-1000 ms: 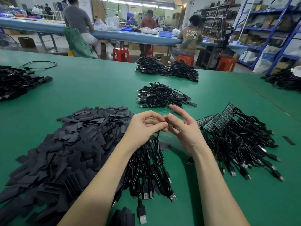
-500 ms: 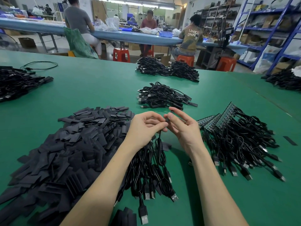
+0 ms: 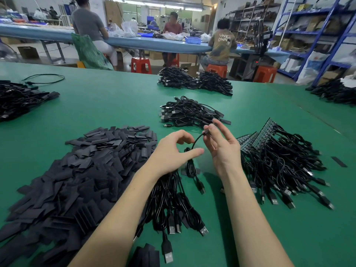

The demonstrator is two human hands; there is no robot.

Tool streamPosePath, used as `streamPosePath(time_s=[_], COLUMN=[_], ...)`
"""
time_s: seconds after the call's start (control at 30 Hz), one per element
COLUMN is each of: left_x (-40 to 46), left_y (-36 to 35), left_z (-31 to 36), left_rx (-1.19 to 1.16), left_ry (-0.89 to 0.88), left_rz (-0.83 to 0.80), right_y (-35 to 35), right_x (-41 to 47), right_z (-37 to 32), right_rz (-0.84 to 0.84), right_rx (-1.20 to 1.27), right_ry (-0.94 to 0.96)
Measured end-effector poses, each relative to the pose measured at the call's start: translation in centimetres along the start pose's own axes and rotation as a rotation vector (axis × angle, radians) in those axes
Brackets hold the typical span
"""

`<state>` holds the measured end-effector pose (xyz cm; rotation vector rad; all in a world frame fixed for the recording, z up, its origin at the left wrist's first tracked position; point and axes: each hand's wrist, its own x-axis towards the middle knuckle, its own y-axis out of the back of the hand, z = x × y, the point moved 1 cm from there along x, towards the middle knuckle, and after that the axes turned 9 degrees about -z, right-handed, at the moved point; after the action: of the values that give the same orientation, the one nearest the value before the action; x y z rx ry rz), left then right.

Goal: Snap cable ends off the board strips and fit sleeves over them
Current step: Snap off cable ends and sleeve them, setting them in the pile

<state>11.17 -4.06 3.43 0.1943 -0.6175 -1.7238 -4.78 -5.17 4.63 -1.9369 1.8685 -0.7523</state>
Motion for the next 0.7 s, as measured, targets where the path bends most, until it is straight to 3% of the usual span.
streamPosePath(time_s=[0.07,0.23,0.43,0.7], left_x=[0.0,0.0,-0.2,4.8], left_y=[0.0,-1.9,-1.8,1.3], left_z=[0.4,1.3,1.7,2.3], left_rx=[0.162,0.173,0.139,0.155], left_ry=[0.017,0.179,0.175,0.019], left_rz=[-0.017,-0.033,0.09,0.193], right_y=[0.1,0.0,0.3,2.0], right_x=[0.2,0.4,0.7,1.1], right_z=[-0.4,-0.9,-1.3,-1.1], right_rz=[0.022,0.049,0.129,0.256], right_rx=[0.034,0.103,0.169,0.041], right_ry=[0.035,0.068,0.087,-0.036])
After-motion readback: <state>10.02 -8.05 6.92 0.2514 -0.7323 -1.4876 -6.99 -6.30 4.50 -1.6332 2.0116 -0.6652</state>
